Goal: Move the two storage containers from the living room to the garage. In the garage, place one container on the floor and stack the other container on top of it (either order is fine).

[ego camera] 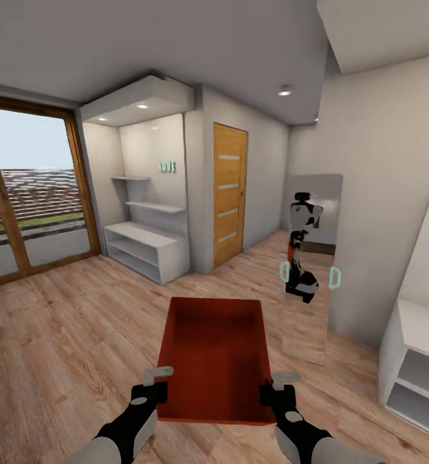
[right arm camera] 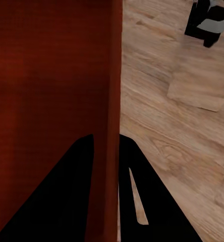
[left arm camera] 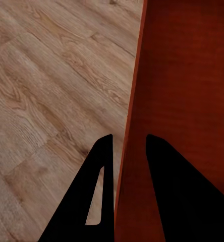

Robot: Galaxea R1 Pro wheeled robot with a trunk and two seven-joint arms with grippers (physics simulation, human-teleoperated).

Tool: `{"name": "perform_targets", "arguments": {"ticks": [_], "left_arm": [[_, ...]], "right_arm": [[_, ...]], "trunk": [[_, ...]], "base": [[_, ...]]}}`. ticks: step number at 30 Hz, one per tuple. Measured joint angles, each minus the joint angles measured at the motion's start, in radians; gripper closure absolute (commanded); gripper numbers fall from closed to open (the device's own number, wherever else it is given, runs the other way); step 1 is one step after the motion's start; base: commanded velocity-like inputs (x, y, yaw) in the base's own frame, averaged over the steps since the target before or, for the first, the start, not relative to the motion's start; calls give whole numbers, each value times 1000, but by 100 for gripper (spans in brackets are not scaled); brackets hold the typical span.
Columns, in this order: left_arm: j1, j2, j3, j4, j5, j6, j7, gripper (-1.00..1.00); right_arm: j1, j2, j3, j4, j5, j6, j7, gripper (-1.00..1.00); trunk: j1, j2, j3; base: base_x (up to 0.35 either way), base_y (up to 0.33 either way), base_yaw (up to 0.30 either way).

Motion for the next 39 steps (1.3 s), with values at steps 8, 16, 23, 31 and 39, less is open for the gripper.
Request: {"name": "perform_targets", "arguments": {"ticks": [8, 16, 23, 31, 39], "left_arm": [[0, 0, 0, 0, 0, 0, 0, 100], [0, 0, -1, 0, 0, 1, 0, 100], [-1, 1, 0, 0, -1, 0, -2, 100], [0, 1, 2, 0, -1, -1, -3, 100], [0, 1, 1, 0, -1, 0, -2, 100]], "right_arm": [[0, 0, 1, 0, 0, 0, 0, 100], [0, 0, -1, 0, 0, 0, 0, 100], [0, 1, 2, 0, -2, -1, -3, 100], [0, 1, 3, 0, -1, -1, -3, 100], [0, 1, 2, 0, -2, -1, -3, 100]], "trunk": [[0, 0, 0], [0, 0, 0], [0, 0, 0], [0, 0, 0], [0, 0, 0]], "base": [[322, 0, 235], [322, 0, 21], [322, 0, 1], [322, 0, 0], [322, 0, -18]]}}
